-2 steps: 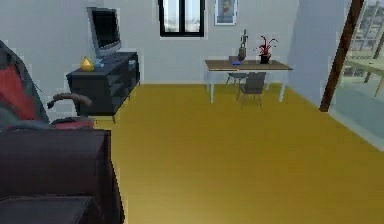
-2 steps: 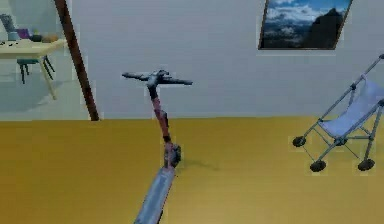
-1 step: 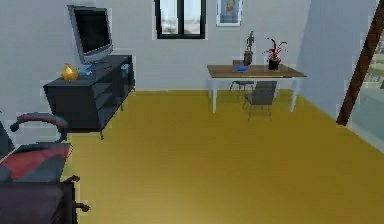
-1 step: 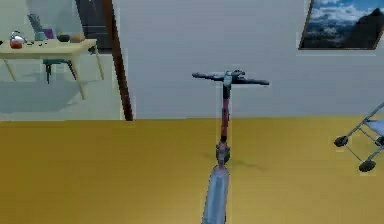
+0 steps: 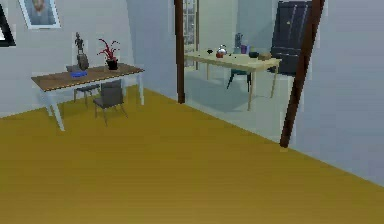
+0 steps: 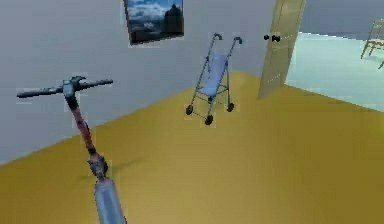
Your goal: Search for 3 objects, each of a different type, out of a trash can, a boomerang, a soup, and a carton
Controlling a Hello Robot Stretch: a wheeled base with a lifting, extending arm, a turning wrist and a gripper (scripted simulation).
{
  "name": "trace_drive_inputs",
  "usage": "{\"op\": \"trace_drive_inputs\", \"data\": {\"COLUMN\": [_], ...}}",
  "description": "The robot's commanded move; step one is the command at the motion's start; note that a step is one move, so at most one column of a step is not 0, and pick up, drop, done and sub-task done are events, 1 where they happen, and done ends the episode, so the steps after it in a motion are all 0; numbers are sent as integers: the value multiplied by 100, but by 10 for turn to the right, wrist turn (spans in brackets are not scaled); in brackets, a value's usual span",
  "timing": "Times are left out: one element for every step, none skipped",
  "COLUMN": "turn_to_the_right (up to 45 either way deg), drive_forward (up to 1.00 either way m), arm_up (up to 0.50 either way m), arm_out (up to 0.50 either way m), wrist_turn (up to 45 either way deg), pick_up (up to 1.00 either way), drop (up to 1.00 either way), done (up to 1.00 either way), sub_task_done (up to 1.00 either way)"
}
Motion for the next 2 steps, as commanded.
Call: {"op": "trace_drive_inputs", "data": {"turn_to_the_right": [0, 210], "drive_forward": [65, 0], "arm_up": [0, 0], "arm_out": [0, 0], "wrist_turn": [0, 0], "pick_up": [0, 0], "drop": [0, 0], "done": [0, 0], "sub_task_done": [0, 0]}}
